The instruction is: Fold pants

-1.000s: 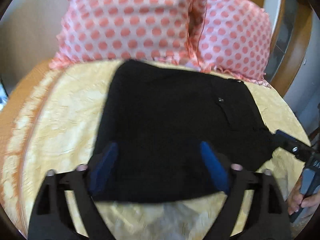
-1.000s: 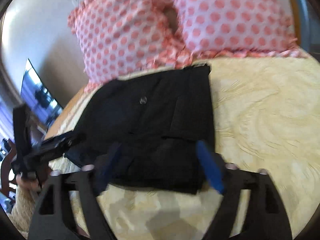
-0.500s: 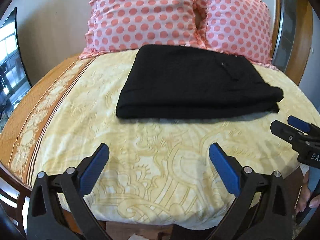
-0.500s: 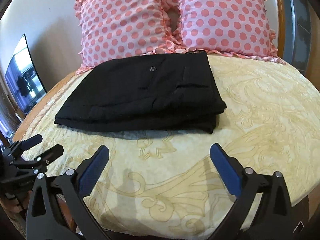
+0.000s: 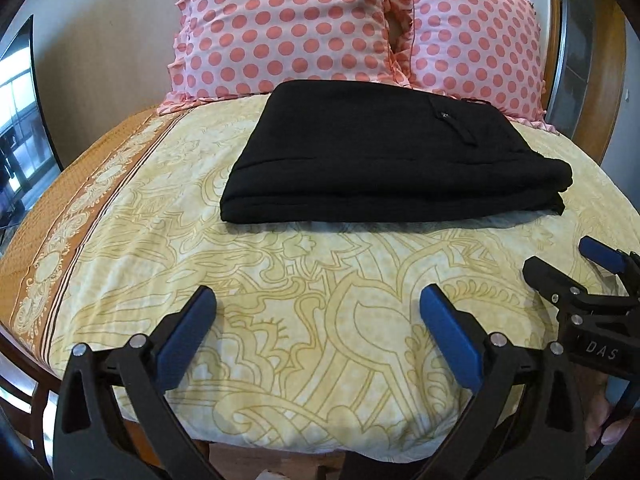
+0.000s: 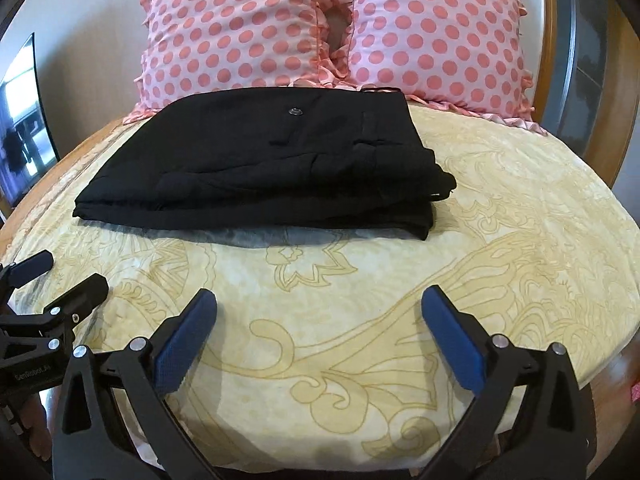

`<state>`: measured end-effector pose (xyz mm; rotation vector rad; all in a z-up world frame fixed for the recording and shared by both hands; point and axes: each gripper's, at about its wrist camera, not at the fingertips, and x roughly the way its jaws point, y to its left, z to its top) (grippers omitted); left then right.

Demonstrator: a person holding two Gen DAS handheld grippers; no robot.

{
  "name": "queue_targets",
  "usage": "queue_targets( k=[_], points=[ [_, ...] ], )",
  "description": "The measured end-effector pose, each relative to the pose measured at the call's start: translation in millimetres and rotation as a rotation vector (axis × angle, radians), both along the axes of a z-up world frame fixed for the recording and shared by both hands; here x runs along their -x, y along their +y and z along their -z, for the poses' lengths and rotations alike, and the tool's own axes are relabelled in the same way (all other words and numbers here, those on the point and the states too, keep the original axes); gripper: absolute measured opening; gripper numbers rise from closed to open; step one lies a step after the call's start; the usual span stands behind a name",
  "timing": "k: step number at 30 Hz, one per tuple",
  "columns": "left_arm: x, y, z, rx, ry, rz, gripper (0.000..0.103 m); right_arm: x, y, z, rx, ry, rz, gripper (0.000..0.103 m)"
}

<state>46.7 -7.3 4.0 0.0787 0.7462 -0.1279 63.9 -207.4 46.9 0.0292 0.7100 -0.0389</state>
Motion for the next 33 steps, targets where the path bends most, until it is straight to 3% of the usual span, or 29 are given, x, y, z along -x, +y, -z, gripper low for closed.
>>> queue_targets(
  k=[33],
  points=[
    [0.7,0.4,0.1,0.001,-0.01,0.004,0.101,-0.4,-2.1,-1.6,0.001,-0.002,-0.003,0.102]
  ],
)
